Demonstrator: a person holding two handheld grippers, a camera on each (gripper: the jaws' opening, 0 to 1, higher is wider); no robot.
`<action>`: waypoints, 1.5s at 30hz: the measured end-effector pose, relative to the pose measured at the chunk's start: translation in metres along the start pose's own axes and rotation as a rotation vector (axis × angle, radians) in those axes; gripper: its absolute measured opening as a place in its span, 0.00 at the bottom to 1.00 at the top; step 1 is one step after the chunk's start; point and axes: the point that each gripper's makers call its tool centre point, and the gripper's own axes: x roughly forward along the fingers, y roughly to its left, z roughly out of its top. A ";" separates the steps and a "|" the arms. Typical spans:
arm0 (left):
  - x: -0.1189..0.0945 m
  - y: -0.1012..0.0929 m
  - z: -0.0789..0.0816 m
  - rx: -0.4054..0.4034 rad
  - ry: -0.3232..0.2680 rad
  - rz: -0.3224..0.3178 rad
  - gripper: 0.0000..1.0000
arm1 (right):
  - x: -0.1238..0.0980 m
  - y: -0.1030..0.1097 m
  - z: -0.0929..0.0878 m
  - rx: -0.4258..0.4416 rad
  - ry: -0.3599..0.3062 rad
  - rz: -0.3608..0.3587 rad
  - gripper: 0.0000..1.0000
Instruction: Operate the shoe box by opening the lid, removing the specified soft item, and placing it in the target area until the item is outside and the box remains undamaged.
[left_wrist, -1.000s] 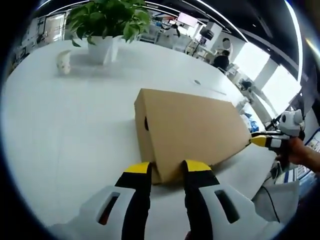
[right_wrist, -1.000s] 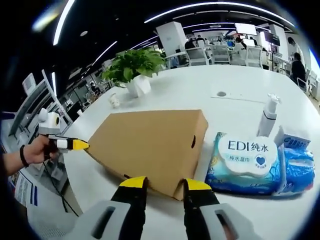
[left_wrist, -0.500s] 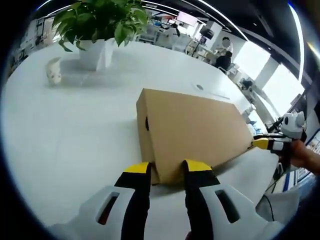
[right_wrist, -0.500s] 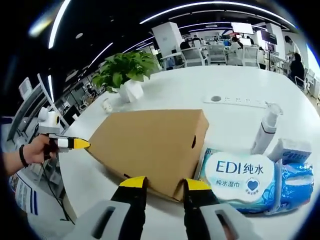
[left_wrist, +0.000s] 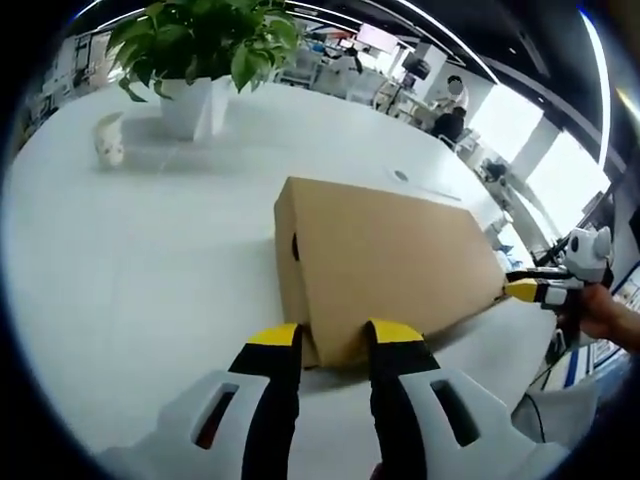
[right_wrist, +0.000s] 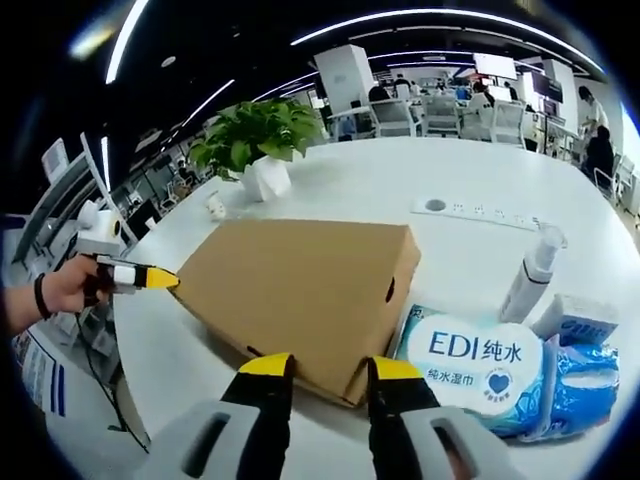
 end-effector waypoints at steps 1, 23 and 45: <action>-0.001 0.000 0.000 0.001 0.000 0.001 0.25 | -0.001 0.000 0.000 -0.013 0.002 -0.004 0.29; -0.049 -0.057 -0.046 0.125 -0.138 -0.034 0.46 | -0.133 -0.057 -0.062 0.144 -0.198 -0.149 0.59; -0.058 -0.097 -0.078 0.220 -0.196 -0.100 0.57 | -0.179 -0.034 -0.083 0.077 -0.309 -0.209 0.71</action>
